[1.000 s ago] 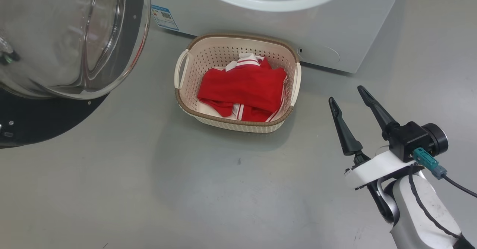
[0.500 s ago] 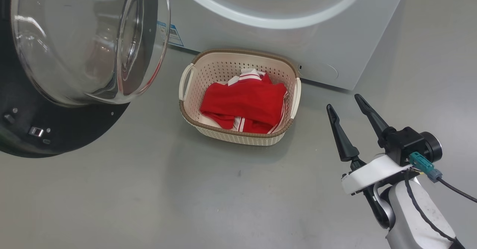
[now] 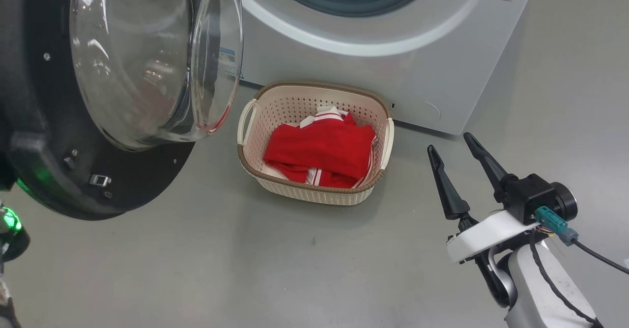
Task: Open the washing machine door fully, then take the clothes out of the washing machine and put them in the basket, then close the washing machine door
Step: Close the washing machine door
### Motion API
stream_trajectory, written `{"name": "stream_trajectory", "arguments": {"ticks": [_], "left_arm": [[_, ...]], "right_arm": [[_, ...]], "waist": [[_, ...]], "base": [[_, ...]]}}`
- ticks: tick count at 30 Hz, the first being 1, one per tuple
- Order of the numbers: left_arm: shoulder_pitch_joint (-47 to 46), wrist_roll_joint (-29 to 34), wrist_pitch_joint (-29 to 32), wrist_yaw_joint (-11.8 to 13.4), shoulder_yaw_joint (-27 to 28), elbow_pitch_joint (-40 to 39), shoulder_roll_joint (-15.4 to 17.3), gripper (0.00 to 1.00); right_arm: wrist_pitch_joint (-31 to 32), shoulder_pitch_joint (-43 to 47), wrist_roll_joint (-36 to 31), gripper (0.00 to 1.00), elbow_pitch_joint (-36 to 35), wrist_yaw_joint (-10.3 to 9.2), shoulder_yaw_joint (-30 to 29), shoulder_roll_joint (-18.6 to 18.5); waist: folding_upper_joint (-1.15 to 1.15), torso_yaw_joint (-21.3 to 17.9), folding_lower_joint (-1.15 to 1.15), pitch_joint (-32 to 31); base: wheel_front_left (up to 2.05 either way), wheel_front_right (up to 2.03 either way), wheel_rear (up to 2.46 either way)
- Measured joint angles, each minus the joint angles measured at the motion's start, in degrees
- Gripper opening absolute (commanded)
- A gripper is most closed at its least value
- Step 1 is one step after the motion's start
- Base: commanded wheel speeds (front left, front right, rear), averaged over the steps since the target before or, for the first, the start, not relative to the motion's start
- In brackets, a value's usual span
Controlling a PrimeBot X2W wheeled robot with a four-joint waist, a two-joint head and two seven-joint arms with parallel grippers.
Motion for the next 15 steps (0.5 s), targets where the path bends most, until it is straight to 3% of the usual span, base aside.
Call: {"name": "stream_trajectory", "arguments": {"ticks": [15], "left_arm": [[3.72, -3.15, 5.41, -2.64, -0.98, -4.91, -6.53, 0.00]], "right_arm": [[-0.08, 0.32, 0.16, 1.00, -0.09, -0.10, -0.23, 0.55]], "waist": [[0.00, -0.85, 0.00, -1.46]], "base": [[0.00, 0.00, 0.00]]}}
